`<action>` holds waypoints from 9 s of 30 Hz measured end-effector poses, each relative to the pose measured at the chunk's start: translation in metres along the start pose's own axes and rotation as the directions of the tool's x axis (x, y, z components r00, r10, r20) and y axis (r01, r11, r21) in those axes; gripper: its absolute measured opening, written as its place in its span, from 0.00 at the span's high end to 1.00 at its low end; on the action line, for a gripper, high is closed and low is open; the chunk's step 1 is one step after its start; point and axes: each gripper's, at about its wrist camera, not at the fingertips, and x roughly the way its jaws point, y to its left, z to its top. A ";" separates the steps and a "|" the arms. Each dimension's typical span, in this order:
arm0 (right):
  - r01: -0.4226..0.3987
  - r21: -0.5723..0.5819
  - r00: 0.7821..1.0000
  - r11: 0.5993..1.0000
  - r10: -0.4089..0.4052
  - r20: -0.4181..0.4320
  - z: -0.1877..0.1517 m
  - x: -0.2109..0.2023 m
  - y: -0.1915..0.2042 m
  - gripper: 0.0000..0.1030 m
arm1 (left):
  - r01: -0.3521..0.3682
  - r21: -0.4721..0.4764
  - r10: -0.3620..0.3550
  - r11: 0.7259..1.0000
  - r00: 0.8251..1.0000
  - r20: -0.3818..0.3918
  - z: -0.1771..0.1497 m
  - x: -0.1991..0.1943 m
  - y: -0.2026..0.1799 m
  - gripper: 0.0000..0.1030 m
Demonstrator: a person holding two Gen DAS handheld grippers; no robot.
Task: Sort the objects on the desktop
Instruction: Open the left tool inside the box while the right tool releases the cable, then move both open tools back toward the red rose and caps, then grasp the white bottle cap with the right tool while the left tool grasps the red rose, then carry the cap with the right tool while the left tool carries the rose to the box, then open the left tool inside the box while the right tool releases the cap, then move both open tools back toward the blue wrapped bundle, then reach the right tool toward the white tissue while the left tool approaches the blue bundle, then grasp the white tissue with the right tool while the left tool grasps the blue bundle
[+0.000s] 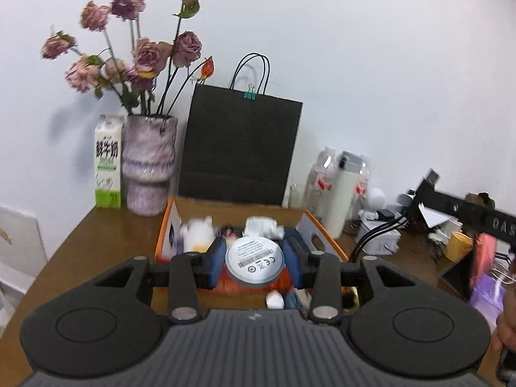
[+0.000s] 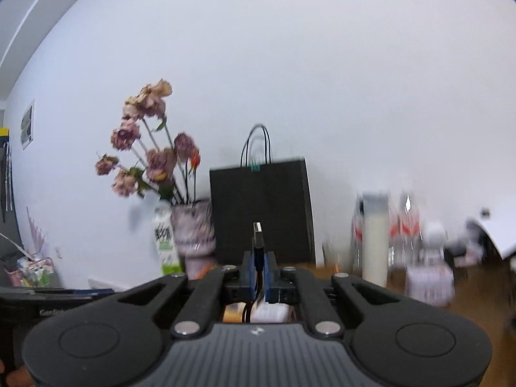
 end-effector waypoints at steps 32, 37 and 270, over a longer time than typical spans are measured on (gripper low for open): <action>0.160 -0.015 0.849 0.987 -0.145 -0.508 -0.015 0.314 -0.086 0.40 | -0.122 0.026 0.124 0.992 0.956 -0.265 0.052 0.248 0.053 0.17; 0.133 -0.038 0.877 0.990 -0.135 -0.462 -0.007 0.242 -0.069 0.32 | -0.098 -0.061 0.083 0.993 0.973 -0.215 0.043 0.160 0.039 0.00; -0.220 -0.170 0.880 0.961 0.120 -0.460 -0.140 0.113 -0.015 0.79 | 0.091 0.036 -0.082 0.995 0.974 -0.212 -0.089 0.149 0.015 0.43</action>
